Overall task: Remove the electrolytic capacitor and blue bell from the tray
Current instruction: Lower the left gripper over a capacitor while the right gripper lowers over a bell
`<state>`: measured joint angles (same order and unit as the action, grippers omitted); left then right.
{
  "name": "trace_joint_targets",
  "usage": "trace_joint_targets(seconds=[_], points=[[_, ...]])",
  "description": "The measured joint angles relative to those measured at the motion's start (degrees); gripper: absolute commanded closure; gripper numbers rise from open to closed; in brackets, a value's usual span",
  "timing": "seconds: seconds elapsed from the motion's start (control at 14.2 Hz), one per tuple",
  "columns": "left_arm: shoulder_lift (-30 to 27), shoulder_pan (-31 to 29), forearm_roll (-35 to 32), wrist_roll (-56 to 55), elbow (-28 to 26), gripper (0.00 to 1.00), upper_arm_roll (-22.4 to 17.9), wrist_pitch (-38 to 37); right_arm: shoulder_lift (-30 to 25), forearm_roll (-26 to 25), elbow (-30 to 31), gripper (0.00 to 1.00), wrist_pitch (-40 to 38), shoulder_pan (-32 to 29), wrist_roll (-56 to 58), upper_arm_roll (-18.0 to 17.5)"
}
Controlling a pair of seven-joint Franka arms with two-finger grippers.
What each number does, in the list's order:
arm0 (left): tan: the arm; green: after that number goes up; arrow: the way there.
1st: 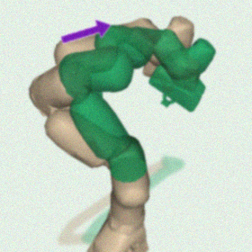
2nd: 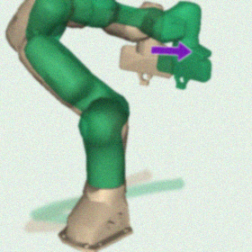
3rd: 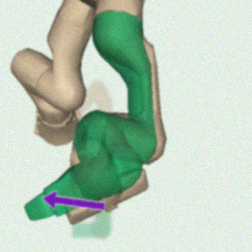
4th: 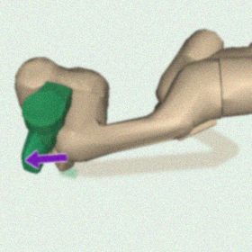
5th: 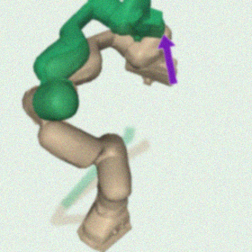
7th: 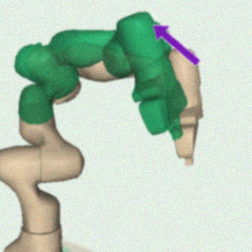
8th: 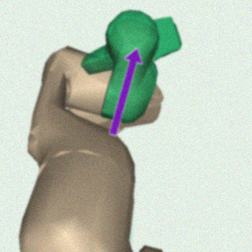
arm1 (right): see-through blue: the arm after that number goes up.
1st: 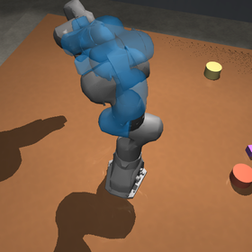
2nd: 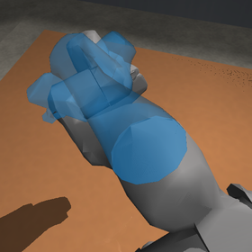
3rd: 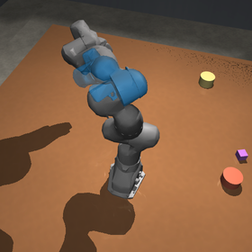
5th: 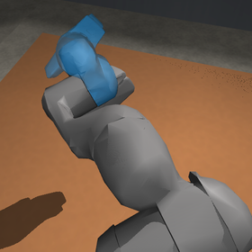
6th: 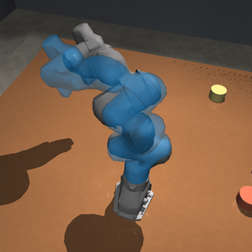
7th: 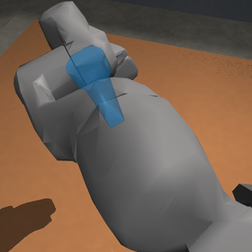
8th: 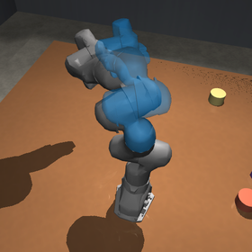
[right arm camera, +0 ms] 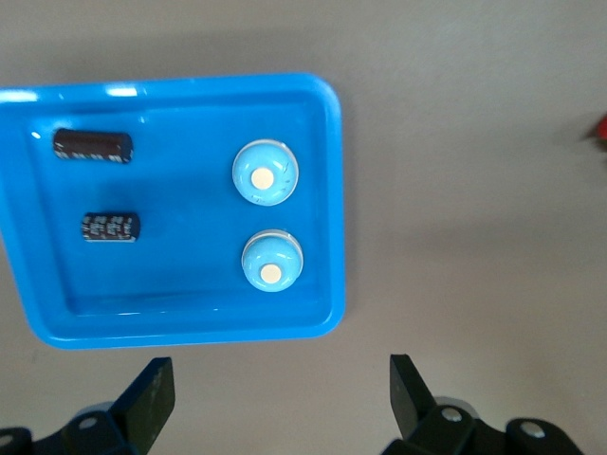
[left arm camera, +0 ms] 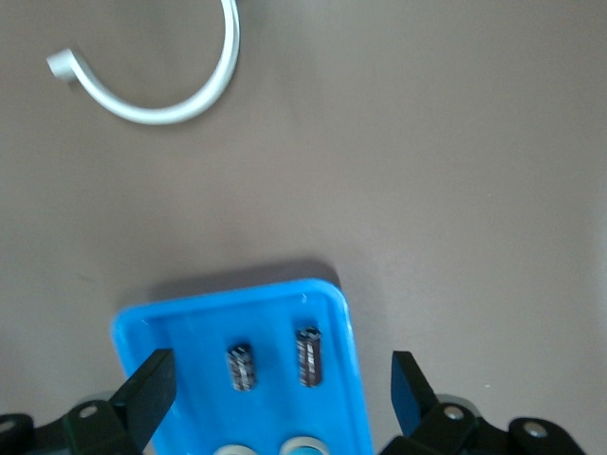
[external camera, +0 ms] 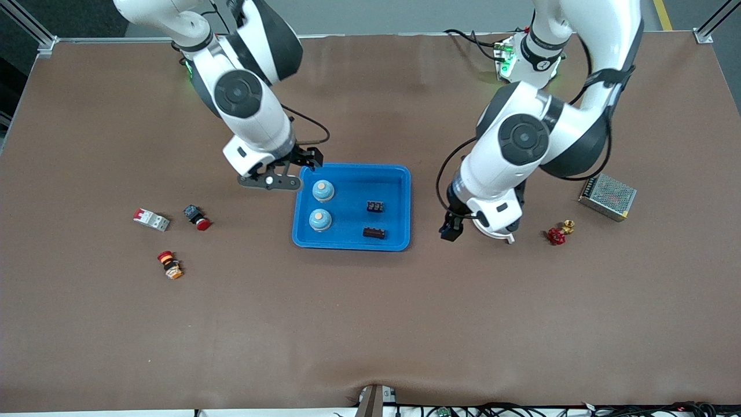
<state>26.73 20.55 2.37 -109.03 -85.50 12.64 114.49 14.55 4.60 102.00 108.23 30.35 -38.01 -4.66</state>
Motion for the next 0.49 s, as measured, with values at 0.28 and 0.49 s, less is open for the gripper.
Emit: trace_joint_targets(seconds=[0.28, 0.49], points=[[5.07, 5.31, 0.0, -9.54, 1.18, 0.0, -0.08, 4.82, 3.84, 0.04, 2.06, 0.0, 7.33, 1.13, -0.01, 0.02], [8.62, 7.67, 0.0, -14.23, 3.02, 0.0, -0.3, 6.63, 5.03, 0.05, 4.28, 0.0, 11.65, 2.3, -0.01, 0.01]])
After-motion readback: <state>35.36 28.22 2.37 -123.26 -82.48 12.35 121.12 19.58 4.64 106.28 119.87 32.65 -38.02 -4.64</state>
